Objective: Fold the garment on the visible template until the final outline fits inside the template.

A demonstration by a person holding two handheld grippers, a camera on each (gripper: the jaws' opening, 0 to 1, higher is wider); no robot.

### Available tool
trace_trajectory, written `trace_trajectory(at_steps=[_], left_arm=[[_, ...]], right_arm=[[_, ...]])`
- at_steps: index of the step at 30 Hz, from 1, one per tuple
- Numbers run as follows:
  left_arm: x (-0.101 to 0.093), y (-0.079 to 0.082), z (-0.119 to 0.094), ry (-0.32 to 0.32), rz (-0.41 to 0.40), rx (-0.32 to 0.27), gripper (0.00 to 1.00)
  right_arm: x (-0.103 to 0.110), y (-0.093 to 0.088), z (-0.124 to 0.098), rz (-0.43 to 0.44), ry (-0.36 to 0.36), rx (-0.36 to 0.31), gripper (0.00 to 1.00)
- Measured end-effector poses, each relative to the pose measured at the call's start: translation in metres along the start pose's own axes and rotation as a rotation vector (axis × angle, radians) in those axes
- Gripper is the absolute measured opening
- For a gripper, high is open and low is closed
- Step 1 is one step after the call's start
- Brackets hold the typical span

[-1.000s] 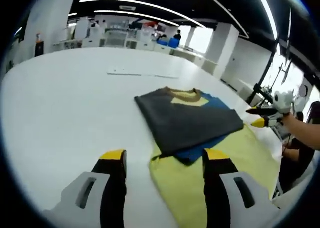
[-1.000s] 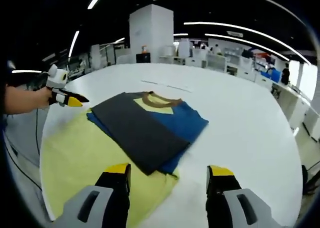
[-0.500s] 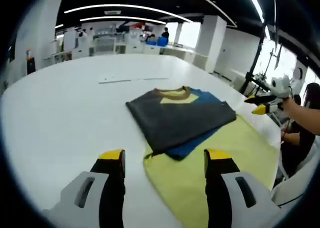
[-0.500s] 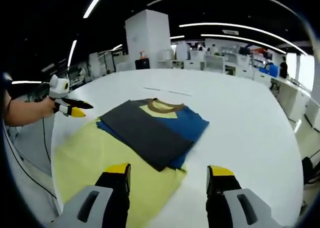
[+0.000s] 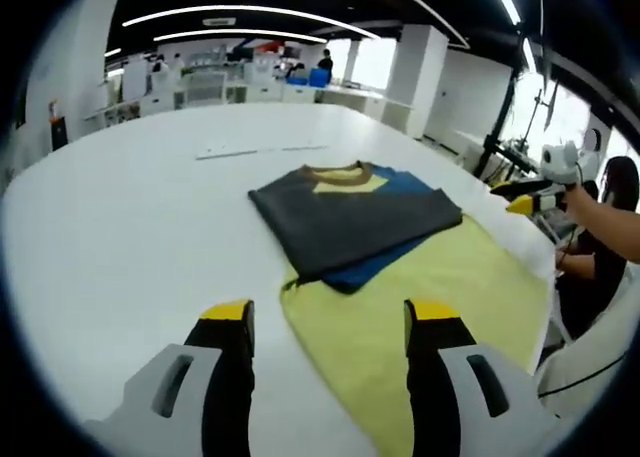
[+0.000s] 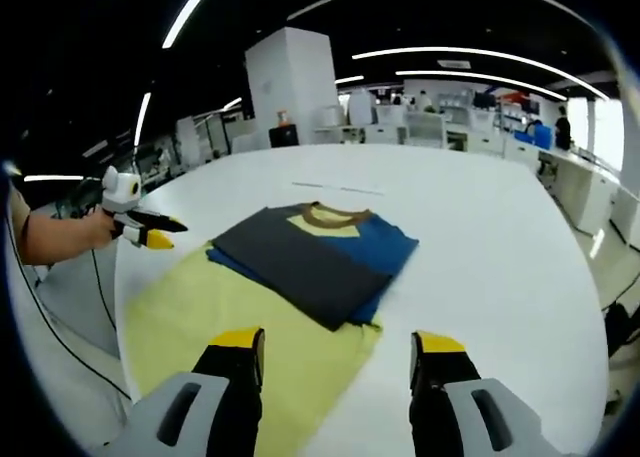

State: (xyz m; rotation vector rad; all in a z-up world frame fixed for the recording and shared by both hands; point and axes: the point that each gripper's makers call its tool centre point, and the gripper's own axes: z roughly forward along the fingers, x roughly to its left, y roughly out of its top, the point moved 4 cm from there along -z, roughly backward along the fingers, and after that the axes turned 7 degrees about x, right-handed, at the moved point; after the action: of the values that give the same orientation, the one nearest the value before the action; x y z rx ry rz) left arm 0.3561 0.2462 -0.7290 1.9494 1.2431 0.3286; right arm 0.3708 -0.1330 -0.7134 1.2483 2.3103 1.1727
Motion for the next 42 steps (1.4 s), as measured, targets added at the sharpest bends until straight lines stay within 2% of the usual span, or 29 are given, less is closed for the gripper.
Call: trace_trajectory(at_steps=[15,23,31,42], left_arm=[[-0.002,-0.026,-0.021,-0.018,-0.032,0.026,0.54],[-0.012,-0.039,-0.027,-0.042,-0.045,0.044,0.52],[-0.022,-0.054,-0.033,-0.067,-0.039,0.077,0.50],[-0.028,-0.066,-0.039,-0.087,-0.047,0.098,0.49]], right_arm=[[0.009,-0.023,-0.017,-0.010,0.003,0.028,0.55],[0.011,-0.037,-0.025,-0.003,0.006,0.055,0.52],[0.018,-0.045,-0.035,0.002,0.006,0.055,0.51],[0.029,-0.065,-0.041,0.021,0.017,0.081,0.51]])
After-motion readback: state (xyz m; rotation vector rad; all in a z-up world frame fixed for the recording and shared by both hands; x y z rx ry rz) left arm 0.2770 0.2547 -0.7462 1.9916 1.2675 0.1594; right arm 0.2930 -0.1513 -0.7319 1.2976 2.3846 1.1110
